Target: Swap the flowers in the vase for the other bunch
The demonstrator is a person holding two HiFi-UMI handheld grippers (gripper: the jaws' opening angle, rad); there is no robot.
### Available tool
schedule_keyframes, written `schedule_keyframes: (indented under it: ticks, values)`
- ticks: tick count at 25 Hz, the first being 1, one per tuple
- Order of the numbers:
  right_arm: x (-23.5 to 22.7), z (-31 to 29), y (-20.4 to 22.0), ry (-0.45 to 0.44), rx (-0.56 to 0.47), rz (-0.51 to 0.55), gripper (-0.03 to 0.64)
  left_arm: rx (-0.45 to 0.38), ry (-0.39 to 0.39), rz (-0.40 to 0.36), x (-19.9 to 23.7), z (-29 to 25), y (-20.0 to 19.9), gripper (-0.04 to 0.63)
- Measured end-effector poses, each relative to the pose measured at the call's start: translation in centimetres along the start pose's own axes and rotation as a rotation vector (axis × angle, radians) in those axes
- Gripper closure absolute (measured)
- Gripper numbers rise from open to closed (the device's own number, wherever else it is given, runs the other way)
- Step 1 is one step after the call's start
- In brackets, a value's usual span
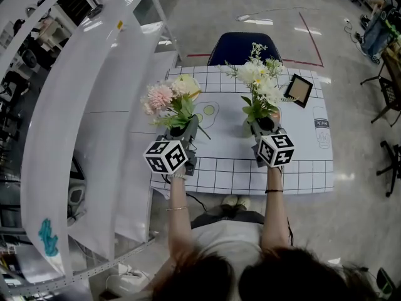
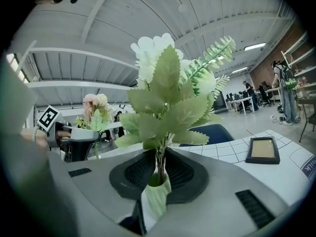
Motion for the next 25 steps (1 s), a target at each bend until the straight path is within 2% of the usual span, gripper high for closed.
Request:
schedule_keyframes:
  ticks: [25]
  values:
    - [0.8,1.0,1.3,0.026,0.1,0.075,0.574,0.003,0.006,0.016,-0.6,1.0,1.1,0.518]
Point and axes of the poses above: the fingertips, and each gripper's own axes: z backward along the fingers, x to its left, y out of its underside, the point moved 6 cm from there along z, backward along the fingers, and after that the axes turned 13 degrees about z, right-handed, at the moved point
